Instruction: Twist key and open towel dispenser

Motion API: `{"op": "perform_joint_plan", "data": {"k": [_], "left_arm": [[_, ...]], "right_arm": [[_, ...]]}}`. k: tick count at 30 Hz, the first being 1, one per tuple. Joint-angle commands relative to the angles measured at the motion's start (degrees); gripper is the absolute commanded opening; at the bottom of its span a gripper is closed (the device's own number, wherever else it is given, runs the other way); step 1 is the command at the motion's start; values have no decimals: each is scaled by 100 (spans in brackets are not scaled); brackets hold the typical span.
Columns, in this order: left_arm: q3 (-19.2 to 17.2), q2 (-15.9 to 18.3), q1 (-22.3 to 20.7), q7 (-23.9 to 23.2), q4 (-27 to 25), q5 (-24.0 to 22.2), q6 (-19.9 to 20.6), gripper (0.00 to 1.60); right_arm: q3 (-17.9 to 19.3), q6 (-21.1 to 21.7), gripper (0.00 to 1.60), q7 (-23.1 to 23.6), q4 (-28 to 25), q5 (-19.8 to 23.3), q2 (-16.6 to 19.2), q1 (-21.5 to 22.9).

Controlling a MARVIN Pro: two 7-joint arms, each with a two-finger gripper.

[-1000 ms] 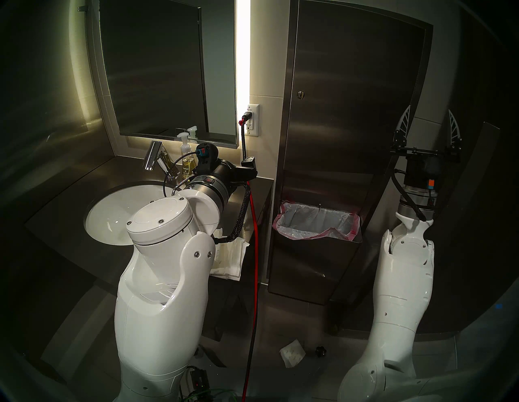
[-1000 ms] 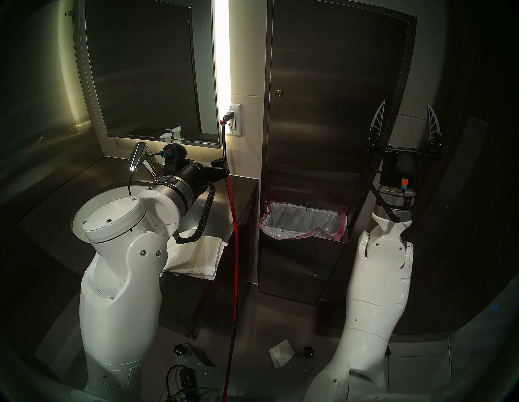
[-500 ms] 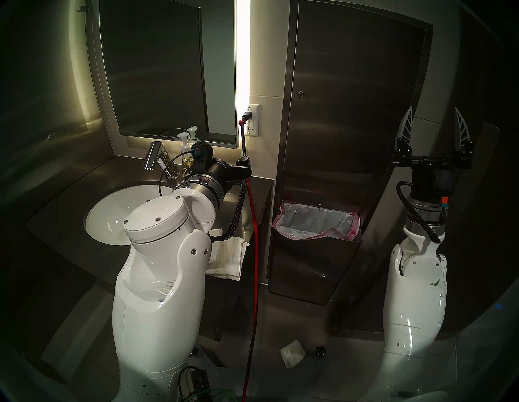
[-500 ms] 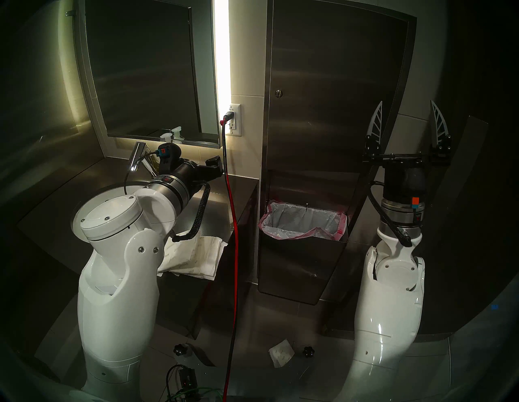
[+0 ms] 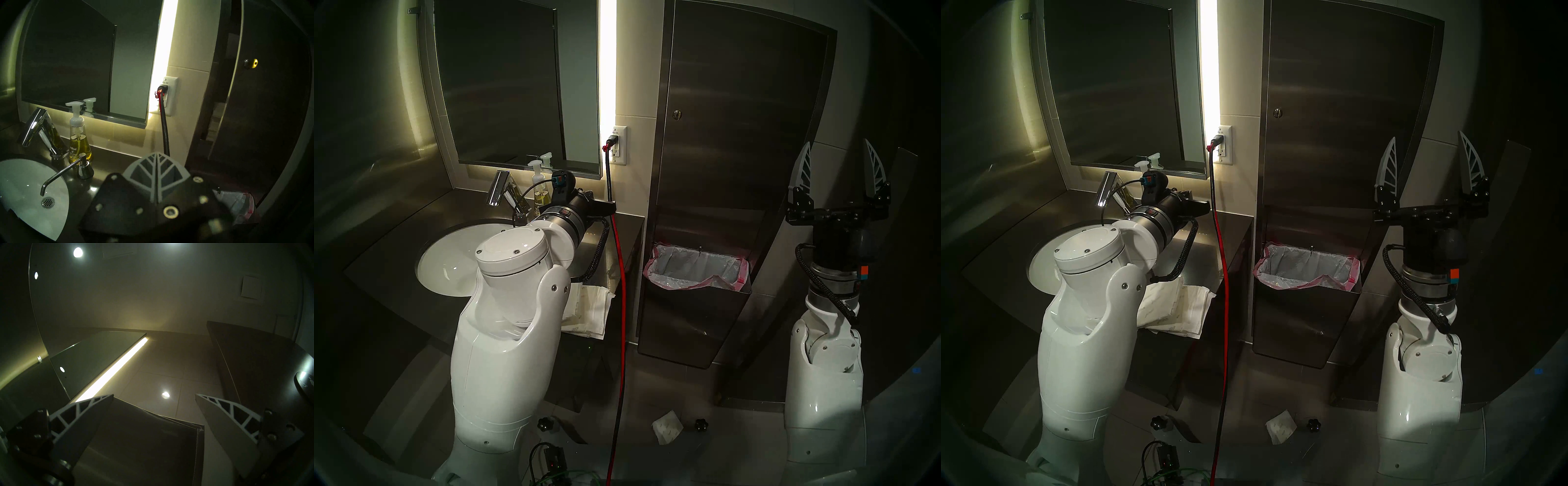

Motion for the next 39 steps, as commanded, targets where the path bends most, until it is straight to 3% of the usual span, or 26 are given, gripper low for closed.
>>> {"op": "perform_joint_plan", "data": {"k": [1, 9, 19, 29, 30, 32, 35, 36, 37, 39], "left_arm": [[19, 324, -512, -478, 57, -83, -46, 0], [-213, 539, -780, -1067, 274, -304, -202, 0], [-478, 706, -1383, -1862, 976, -508, -462, 0], [-209, 687, -1990, -2600, 1856, -594, -633, 0], [-202, 648, -1903, -2634, 1850, -579, -689, 0], [-112, 639, -2161, -2780, 2101, -598, -692, 0], [-86, 575, -2140, -2947, 2189, -574, -785, 0], [-15, 598, -2400, -3032, 2395, -587, -747, 0], [-66, 533, -2235, -3075, 2329, -558, -835, 0], [-12, 530, -2496, -3170, 2555, -576, -810, 0]], "right_arm": [[-70, 9, 160, 260, -355, 556, 398, -707], [-104, 9, 160, 547, -524, 1146, 731, -1116], [-88, 9, 160, 925, -662, 1898, 1161, -1548], [-40, 9, 160, 1234, -691, 2398, 1409, -1732], [-36, 9, 160, 1251, -691, 2421, 1418, -1739], [-24, 9, 160, 1319, -695, 2523, 1470, -1774], [-11, 9, 160, 1397, -695, 2632, 1522, -1807], [-4, 9, 160, 1437, -697, 2692, 1550, -1825], [0, 9, 160, 1463, -697, 2729, 1567, -1835], [7, 9, 160, 1509, -695, 2789, 1592, -1850]]}}
